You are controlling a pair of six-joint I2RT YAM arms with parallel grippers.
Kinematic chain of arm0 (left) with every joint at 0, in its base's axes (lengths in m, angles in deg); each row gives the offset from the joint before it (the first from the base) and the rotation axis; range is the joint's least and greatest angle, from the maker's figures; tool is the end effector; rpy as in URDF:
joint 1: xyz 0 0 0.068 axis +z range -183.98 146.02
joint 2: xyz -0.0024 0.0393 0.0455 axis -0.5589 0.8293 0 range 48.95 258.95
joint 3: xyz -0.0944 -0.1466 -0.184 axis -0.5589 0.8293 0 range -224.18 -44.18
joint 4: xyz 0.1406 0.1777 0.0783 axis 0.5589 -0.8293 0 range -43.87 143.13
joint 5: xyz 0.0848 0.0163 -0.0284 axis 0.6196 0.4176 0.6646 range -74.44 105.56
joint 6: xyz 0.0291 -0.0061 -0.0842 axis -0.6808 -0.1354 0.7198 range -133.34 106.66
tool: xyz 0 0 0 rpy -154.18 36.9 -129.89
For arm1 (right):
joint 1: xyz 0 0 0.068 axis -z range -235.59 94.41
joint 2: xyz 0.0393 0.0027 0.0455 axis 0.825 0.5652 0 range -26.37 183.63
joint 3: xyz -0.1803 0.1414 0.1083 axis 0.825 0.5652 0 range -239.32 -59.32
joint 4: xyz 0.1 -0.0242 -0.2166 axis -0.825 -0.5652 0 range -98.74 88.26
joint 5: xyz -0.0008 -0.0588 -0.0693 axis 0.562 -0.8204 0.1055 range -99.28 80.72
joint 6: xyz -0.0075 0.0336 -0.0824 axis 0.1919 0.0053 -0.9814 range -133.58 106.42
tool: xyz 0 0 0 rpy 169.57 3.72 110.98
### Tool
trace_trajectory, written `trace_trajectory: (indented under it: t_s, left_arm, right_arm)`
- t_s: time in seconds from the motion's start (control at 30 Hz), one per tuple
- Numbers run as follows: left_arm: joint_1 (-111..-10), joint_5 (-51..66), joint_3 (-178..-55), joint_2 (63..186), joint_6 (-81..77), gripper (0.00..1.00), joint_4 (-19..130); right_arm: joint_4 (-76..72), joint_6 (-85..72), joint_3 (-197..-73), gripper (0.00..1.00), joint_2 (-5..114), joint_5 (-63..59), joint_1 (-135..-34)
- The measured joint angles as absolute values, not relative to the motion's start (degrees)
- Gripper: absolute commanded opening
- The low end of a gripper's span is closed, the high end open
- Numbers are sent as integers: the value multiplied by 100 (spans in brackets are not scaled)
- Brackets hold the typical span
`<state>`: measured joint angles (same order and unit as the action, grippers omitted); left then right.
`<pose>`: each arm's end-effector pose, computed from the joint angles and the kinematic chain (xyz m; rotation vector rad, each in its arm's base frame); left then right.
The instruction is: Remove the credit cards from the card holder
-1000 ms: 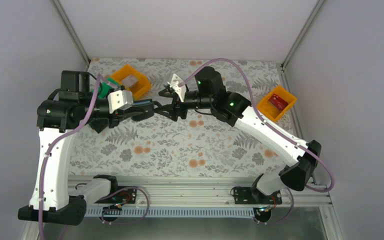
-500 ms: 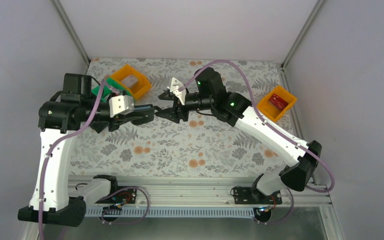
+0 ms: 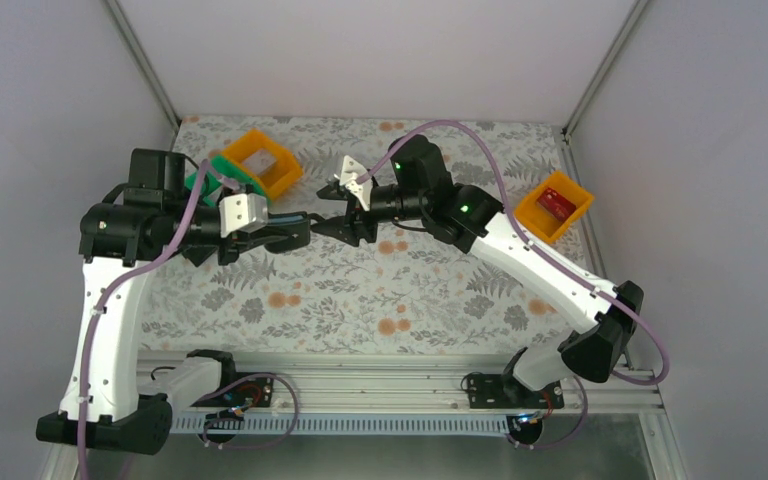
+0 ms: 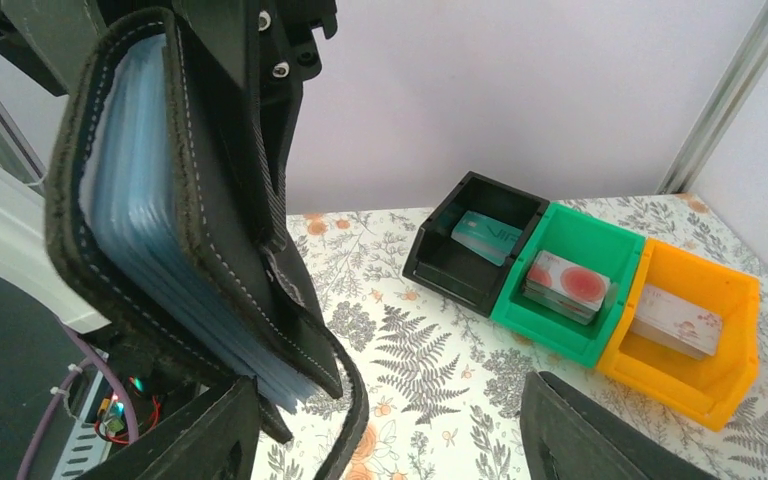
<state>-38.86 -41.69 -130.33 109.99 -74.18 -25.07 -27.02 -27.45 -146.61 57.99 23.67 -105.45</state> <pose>0.1412 -0.0792 0.3818 1.4266 1.5198 -0.6671 0.1890 0.2914 0.3739 -1.3807 1.4768 0.9685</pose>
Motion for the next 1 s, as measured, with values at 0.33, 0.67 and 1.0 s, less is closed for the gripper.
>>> trace_trajectory:
  t_s: [0.33,0.67,1.0]
  left_arm:
    - [-3886,-4325,-12985,10988,-7428,2,-2518]
    - [-3886,-4613,-12891,10995,-7367,2,-2520]
    - [-3860,-4668,-12832,11008,-6919,17,-2247]
  right_arm:
    - [-2772,-2804,-14668,71,5799,2183,-10548]
    - [-2776,-2953,-14803,63,5976,2679,-10814]
    - [-2733,-2841,-14853,4,6050,3029,-10851]
